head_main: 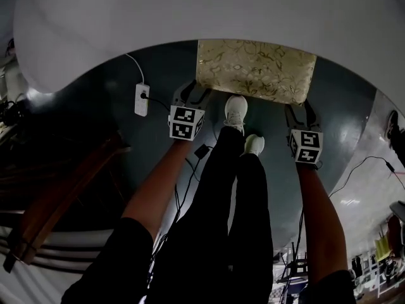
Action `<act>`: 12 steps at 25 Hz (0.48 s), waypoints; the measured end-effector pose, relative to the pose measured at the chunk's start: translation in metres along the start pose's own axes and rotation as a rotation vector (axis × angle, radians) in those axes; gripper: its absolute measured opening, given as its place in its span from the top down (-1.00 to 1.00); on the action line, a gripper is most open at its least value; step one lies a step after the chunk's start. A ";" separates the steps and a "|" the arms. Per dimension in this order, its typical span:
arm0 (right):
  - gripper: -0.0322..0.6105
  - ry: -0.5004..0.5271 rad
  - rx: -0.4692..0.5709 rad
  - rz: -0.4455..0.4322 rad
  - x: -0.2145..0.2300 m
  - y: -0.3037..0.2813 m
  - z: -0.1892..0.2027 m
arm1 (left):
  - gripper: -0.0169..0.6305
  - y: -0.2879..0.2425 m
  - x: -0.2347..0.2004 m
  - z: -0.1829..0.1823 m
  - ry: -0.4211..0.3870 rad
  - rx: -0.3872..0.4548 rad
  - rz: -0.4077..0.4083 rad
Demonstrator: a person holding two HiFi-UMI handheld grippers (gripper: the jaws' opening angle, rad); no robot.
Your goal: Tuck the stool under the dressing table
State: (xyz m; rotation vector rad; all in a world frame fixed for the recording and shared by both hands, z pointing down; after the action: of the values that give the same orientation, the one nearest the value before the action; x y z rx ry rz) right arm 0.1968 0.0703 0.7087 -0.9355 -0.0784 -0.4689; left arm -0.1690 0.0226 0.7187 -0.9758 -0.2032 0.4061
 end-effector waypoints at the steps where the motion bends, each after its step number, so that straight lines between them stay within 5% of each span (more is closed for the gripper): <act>1: 0.10 -0.002 0.003 -0.001 0.006 -0.006 -0.007 | 0.26 -0.006 -0.002 -0.007 0.006 0.004 -0.005; 12: 0.10 -0.002 0.094 0.006 0.028 -0.023 -0.031 | 0.26 -0.024 -0.006 -0.030 0.031 0.061 -0.031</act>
State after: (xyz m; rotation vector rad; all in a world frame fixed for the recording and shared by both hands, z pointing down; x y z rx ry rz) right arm 0.2080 0.0247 0.7153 -0.8436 -0.0986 -0.4551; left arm -0.1583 -0.0142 0.7221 -0.9177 -0.1766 0.3667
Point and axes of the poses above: the fingertips, and each gripper's own axes: y backward along the fingers, x to its right, z out of its underside, the point moved 10 cm from there along y, backward along the fingers, and after that the axes turned 8 degrees about -z, right-handed, at the moved point
